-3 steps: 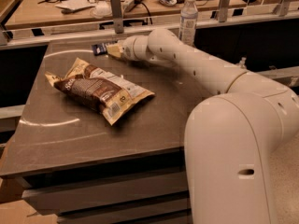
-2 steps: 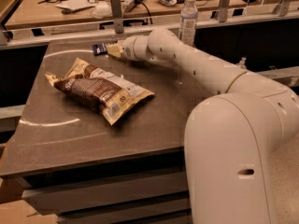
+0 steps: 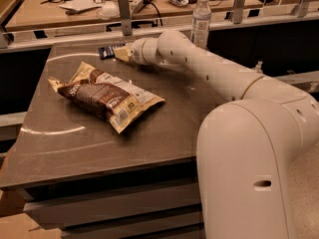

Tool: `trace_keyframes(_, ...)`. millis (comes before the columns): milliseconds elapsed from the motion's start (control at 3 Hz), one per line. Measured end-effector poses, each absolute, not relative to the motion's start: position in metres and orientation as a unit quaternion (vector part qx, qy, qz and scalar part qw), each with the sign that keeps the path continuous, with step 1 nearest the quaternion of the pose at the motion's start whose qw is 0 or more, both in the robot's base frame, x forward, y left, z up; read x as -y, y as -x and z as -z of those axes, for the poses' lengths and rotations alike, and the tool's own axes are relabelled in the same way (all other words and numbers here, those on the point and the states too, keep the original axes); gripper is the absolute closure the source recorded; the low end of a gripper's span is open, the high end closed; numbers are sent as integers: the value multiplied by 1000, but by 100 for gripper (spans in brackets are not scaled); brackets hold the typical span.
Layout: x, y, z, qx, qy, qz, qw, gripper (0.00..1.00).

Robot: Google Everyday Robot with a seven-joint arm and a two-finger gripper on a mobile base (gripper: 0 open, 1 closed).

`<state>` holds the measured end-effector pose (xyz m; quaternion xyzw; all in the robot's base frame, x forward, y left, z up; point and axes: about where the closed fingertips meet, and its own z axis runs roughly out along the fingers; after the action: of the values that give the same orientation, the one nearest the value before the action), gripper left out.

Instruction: Move rxbar blueberry near blue plastic bottle

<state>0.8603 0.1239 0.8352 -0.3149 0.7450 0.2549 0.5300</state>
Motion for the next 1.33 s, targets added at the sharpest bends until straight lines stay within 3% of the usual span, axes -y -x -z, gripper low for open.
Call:
trace_keyframes(333,-106,-836,-850,-741,325,-236,538,100)
trace_keyframes(1000,14,-708,-938,-726,350,-103,584,100)
trace_keyframes(1333,48,-678,-948,-732,346,-64,583,100)
